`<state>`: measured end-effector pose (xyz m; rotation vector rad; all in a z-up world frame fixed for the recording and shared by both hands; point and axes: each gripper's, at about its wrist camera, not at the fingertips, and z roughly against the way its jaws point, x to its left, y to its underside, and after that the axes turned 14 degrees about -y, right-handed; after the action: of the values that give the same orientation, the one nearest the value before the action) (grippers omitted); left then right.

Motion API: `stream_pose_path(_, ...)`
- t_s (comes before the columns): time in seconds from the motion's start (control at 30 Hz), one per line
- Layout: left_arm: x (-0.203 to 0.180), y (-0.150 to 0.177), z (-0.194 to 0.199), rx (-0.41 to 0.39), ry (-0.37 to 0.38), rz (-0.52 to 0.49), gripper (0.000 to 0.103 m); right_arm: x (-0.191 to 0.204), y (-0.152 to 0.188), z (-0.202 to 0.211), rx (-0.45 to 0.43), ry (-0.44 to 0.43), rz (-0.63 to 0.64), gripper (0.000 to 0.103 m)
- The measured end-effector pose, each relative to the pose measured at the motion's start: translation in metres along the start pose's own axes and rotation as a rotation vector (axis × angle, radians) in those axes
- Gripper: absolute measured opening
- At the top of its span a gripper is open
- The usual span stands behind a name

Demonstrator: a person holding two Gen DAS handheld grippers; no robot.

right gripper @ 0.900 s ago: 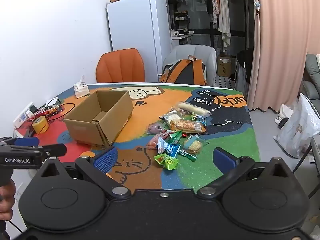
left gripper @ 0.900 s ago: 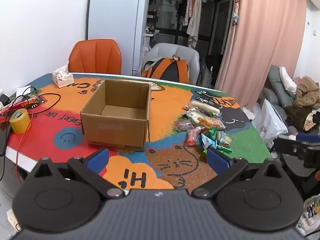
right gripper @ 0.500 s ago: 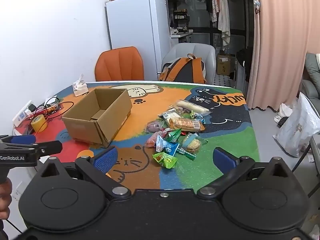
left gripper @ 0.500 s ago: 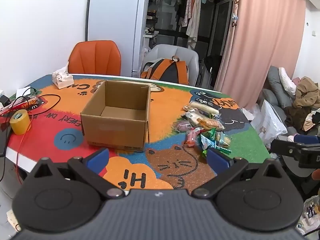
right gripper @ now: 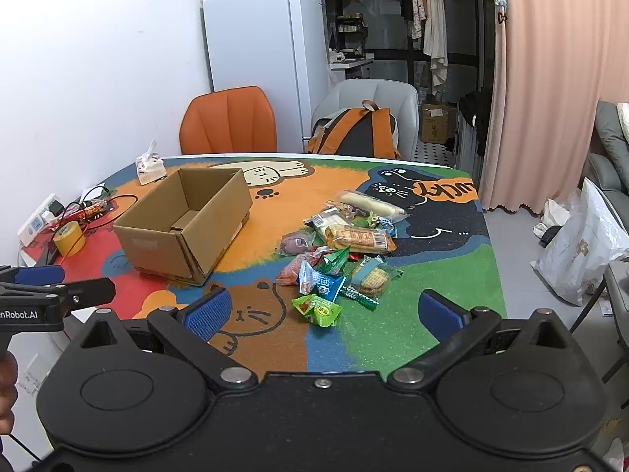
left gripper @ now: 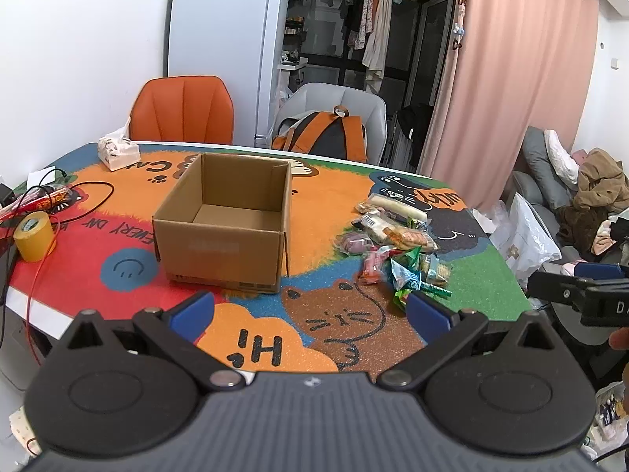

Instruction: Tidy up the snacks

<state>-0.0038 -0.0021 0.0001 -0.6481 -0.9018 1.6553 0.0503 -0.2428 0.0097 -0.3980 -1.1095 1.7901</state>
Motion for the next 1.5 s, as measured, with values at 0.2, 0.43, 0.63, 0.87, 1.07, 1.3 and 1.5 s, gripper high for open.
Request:
stream_pose_path(0.2,-0.0005,0.0006,-0.0005,0.001,0.006,-0.001,0.103,0.0005,0.0000,0.0018,-0.003,0.006,0.004,0.103)
stream_pose_path(0.43,0.0014,0.0026,-0.0027,0.001,0.004,0.010,0.103,0.0027,-0.0022,0.0017,-0.006,-0.009,0.012,0.103)
stream_pose_path(0.63,0.0021,0.0024,-0.0026,0.000,0.007,0.013,0.103,0.0041,-0.0023,-0.0008,0.004,-0.011,0.014,0.103)
stream_pose_path(0.87,0.0022,0.0031,-0.0010,0.001,0.011,0.010,0.103,0.0074,-0.0023,0.0029,-0.003,-0.015,0.018,0.103)
stream_pose_path(1.07,0.0025,0.0024,-0.0024,-0.002,0.005,0.015,0.103,0.0087,-0.0027,0.0038,-0.006,-0.017,0.027,0.103)
stream_pose_path(1.3,0.0030,0.0017,-0.0023,-0.002,0.005,0.017,0.103,0.0069,-0.0032,0.0038,-0.008,-0.017,0.024,0.103)
stream_pose_path(1.5,0.0030,0.0015,-0.0021,-0.003,0.005,0.017,0.103,0.0077,-0.0033,0.0036,-0.010,-0.017,0.028,0.103)
